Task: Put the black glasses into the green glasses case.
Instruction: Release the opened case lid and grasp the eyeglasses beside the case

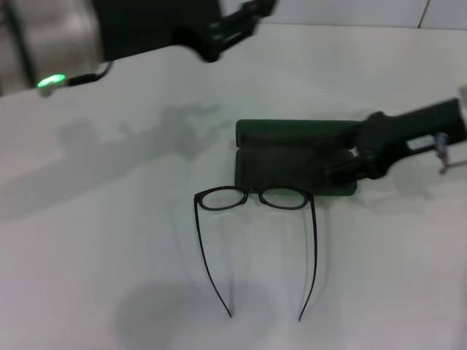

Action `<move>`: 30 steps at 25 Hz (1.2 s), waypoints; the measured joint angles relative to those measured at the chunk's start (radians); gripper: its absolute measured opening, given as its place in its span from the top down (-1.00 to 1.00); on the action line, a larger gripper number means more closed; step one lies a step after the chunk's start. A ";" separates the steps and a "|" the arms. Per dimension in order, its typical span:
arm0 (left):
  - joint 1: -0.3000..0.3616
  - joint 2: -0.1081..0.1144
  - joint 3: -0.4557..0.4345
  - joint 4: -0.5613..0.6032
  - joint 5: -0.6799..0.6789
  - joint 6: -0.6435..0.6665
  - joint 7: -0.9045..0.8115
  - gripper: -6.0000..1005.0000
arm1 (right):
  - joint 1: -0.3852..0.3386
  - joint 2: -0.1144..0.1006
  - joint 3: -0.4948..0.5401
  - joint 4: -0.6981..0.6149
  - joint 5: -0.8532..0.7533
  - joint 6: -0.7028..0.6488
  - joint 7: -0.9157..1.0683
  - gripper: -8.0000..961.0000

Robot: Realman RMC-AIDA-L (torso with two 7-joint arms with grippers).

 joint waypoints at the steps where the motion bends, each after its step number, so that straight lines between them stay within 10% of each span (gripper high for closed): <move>1: 0.036 0.000 -0.046 -0.056 -0.111 0.061 0.074 0.37 | 0.033 0.001 -0.019 0.004 -0.025 0.012 0.022 -0.40; 17: 0.069 0.004 -0.363 -0.560 -0.227 0.551 0.287 0.56 | 0.379 0.017 -0.461 0.107 -0.119 0.177 0.263 -0.23; 30: 0.074 0.006 -0.468 -0.842 -0.227 0.643 0.481 0.56 | 0.455 0.017 -0.663 0.137 -0.035 0.278 0.334 -0.06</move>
